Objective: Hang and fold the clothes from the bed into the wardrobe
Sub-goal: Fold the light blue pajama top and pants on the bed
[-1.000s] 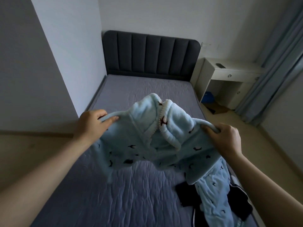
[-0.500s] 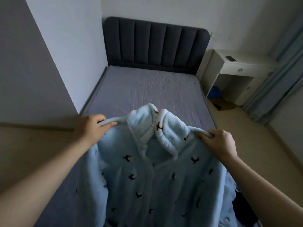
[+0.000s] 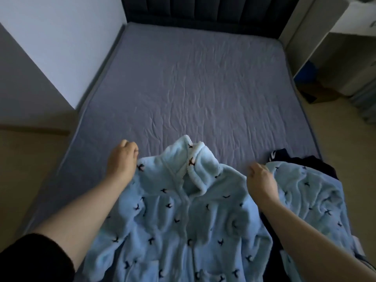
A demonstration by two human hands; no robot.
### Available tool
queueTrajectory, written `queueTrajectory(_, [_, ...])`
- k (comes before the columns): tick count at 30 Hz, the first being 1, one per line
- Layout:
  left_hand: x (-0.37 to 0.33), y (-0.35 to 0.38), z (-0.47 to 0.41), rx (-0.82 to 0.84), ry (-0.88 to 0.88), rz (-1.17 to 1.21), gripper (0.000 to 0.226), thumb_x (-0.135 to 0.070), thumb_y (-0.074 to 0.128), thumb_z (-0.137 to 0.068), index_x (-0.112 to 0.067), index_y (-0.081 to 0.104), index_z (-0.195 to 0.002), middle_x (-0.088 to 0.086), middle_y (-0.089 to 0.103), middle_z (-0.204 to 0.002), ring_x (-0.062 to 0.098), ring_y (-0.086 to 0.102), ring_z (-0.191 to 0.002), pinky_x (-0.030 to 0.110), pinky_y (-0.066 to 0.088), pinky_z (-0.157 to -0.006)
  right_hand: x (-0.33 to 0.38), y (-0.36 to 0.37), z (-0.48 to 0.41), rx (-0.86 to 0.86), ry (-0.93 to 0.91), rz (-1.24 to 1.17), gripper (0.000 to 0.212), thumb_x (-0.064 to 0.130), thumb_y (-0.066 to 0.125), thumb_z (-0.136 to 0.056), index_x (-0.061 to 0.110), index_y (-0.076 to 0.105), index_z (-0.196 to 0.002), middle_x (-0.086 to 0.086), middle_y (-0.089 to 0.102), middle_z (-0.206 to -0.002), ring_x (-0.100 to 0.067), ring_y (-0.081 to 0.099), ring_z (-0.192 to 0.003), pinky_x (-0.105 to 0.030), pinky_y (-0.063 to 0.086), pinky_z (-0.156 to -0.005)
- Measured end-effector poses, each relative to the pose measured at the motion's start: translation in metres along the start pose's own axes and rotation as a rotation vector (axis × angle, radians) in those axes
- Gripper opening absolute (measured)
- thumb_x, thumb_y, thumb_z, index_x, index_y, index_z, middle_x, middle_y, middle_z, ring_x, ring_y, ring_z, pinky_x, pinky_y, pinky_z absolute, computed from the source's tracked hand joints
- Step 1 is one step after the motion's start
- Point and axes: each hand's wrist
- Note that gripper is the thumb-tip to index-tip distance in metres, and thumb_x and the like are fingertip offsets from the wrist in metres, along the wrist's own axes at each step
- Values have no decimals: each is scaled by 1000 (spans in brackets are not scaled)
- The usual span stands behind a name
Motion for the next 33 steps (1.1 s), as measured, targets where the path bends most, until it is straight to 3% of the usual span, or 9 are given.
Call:
queueTrajectory(3, [5,58,-10,7,-38,73,14,-4,62,-86,0,63,-99,23,59,-101,41,57,-92,46,44,-79,-18,55,-16,47,91,-61,28,9,51,-91,6,56,-118,-16,56,-118,-30,53,-94,-35,41,-75])
queueTrajectory(5, [11,91,5,55,-37,136,13,-3,61,-86,2,64,-98,23,60,-100,40,58,-92,45,44,-80,-26,91,-7,114,97,-76,35,14,53,-92,9,53,-127,-14,55,-124,-31,54,-106,-36,44,-84])
queueTrajectory(11, [45,148,86,268,-28,199,8,-6,59,-88,0,63,-91,17,61,-92,34,59,-86,42,46,-74,-47,164,52,322,148,-68,14,12,49,-93,12,56,-106,-8,56,-105,-25,53,-97,-31,41,-75])
queueTrajectory(15, [61,171,145,399,-72,219,10,-11,59,-91,-1,62,-91,11,59,-93,28,59,-84,38,46,-74,-64,193,99,416,195,-22,34,15,50,-95,12,55,-129,-7,57,-126,-20,56,-99,-25,41,-75])
queueTrajectory(18, [75,183,194,467,-115,227,11,-14,59,-91,-4,60,-89,6,57,-90,23,58,-81,31,43,-68,-76,212,139,501,189,-3,35,17,49,-96,14,53,-130,-6,52,-134,-20,57,-109,-24,41,-77])
queueTrajectory(22, [107,198,256,566,-190,184,12,-16,64,-88,-5,61,-93,10,60,-95,28,59,-87,40,48,-75,-91,239,191,615,173,35,33,19,51,-96,16,54,-129,-5,54,-132,-21,57,-110,-28,47,-87])
queueTrajectory(28, [136,223,310,700,-161,116,35,-21,75,-79,-6,61,-108,13,56,-110,30,55,-103,39,46,-85,-105,271,232,675,161,58,37,18,55,-93,15,56,-130,-5,58,-130,-22,57,-115,-24,43,-87])
queueTrajectory(31, [147,234,320,669,-140,70,60,-25,80,-72,-4,54,-122,17,51,-124,33,47,-116,40,39,-96,-102,288,239,697,127,65,37,18,57,-90,18,57,-127,-4,58,-129,-23,57,-114,-28,46,-90])
queueTrajectory(33, [151,239,329,620,-224,65,82,-28,83,-68,0,42,-134,21,44,-133,37,40,-124,43,35,-103,-102,298,249,737,110,55,38,20,58,-89,19,57,-127,-3,58,-128,-20,57,-113,-28,46,-90])
Point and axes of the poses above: each hand's wrist, its own z-axis away from the middle knuckle, its own y-axis out of the palm, x = y × z
